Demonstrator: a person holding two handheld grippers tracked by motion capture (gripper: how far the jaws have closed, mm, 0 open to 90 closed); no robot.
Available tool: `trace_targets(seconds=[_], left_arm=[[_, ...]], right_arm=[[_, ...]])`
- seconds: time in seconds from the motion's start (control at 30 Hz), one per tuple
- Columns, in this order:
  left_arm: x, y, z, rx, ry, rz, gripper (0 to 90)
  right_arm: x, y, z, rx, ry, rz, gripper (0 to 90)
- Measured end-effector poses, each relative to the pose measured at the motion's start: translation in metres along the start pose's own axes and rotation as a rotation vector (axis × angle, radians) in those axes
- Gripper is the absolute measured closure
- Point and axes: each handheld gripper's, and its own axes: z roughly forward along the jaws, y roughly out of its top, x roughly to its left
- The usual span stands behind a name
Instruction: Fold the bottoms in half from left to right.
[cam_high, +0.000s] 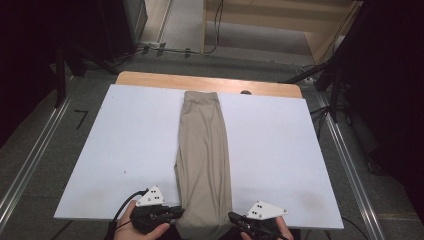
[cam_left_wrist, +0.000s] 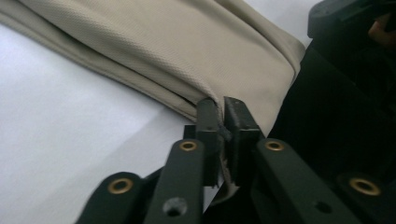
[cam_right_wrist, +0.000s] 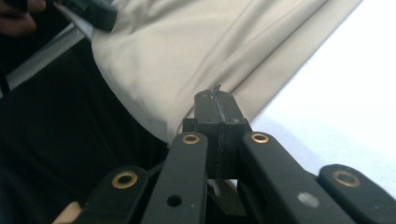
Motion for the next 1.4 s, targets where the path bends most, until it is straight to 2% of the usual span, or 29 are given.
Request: trace_targets(seconds=[0.07, 0.13, 0.23, 0.27, 0.33, 0.4, 0.47, 0.53, 0.6, 0.67, 0.73, 0.8, 0.87, 0.9, 0.97, 1.0, 1.03, 1.1, 1.13, 1.17, 1.2, 1.27, 1.37, 1.4], left_arm=[[-0.002, 0.0, 0.001, 0.009, 0.007, 0.017, 81.1], [-0.004, 0.001, 0.002, 0.012, 0.012, 0.033, 81.1], [-0.004, 0.001, 0.001, 0.013, 0.012, 0.037, 82.6], [-0.003, 0.001, 0.001, 0.016, 0.015, 0.039, 85.1], [-0.002, 0.001, 0.0, 0.021, 0.014, 0.037, 87.3], [0.0, 0.0, 0.0, 0.031, 0.016, 0.032, 87.4], [0.0, 0.0, 0.0, 0.032, 0.012, 0.03, 87.5], [-0.001, 0.001, 0.0, 0.028, 0.005, 0.03, 87.5], [-0.001, 0.001, -0.002, 0.018, -0.007, 0.027, 87.5], [-0.001, 0.001, -0.003, 0.005, -0.026, 0.011, 87.6], [0.0, 0.001, -0.003, 0.011, -0.026, 0.01, 87.6], [0.0, 0.001, -0.001, 0.022, -0.022, 0.009, 87.5], [0.0, 0.001, 0.0, 0.035, -0.016, 0.023, 87.3], [0.0, 0.001, 0.0, 0.037, -0.012, 0.028, 84.2], [-0.001, 0.002, -0.002, 0.007, 0.016, 0.027, 66.7], [-0.001, 0.003, -0.005, -0.023, 0.029, 0.022, 57.0], [-0.001, 0.005, -0.007, -0.049, 0.04, 0.021, 52.0], [0.001, 0.008, -0.01, -0.104, 0.043, 0.012, 50.1], [0.0, 0.009, -0.01, -0.12, 0.035, 0.012, 50.8], [-0.001, 0.011, -0.008, -0.12, 0.022, 0.028, 58.7], [-0.004, 0.012, -0.004, -0.11, 0.02, 0.048, 65.9], [-0.009, 0.014, 0.006, -0.06, 0.015, 0.088, 77.2], [-0.013, 0.011, 0.018, 0.03, 0.057, 0.126, 82.6], [-0.012, 0.009, 0.019, 0.032, 0.057, 0.124, 82.6]], right_arm=[[0.004, 0.002, 0.005, -0.015, -0.011, 0.016, 74.8], [0.011, 0.007, 0.013, -0.021, -0.049, 0.013, 64.5], [0.019, 0.011, 0.027, 0.009, -0.124, -0.02, 57.9], [0.02, 0.011, 0.03, 0.028, -0.152, -0.028, 58.2], [0.019, 0.008, 0.03, 0.028, -0.185, -0.029, 68.9], [0.016, 0.007, 0.025, 0.046, -0.182, -0.043, 81.6], [0.011, 0.004, 0.021, 0.052, -0.142, -0.026, 87.5], [0.007, 0.004, 0.018, 0.056, -0.127, -0.018, 88.2], [0.002, 0.004, 0.012, 0.034, -0.098, 0.012, 88.2], [-0.001, 0.003, 0.007, 0.013, -0.08, 0.021, 88.2], [-0.007, 0.001, 0.003, -0.002, -0.072, 0.045, 88.0], [-0.011, -0.001, 0.005, 0.032, -0.086, 0.051, 87.0], [-0.014, -0.003, 0.008, 0.06, -0.132, 0.043, 85.9], [-0.015, -0.003, 0.007, 0.058, -0.14, 0.043, 83.5], [-0.016, -0.001, 0.003, 0.047, -0.195, 0.037, 80.4], [-0.017, 0.0, 0.001, 0.033, -0.196, 0.037, 80.3], [-0.018, 0.001, -0.001, 0.008, -0.175, 0.045, 80.1], [-0.017, 0.004, -0.003, -0.029, -0.141, 0.029, 80.8], [-0.014, 0.007, -0.002, -0.04, -0.13, 0.013, 82.0], [-0.011, 0.009, 0.001, -0.048, -0.107, 0.0, 83.8], [-0.008, 0.011, 0.005, -0.053, -0.079, -0.017, 84.5], [-0.001, 0.015, 0.016, -0.029, -0.051, -0.048, 86.8], [0.001, 0.013, 0.028, 0.029, -0.063, -0.08, 87.2], [-0.001, 0.011, 0.028, 0.039, -0.07, -0.084, 87.8]])
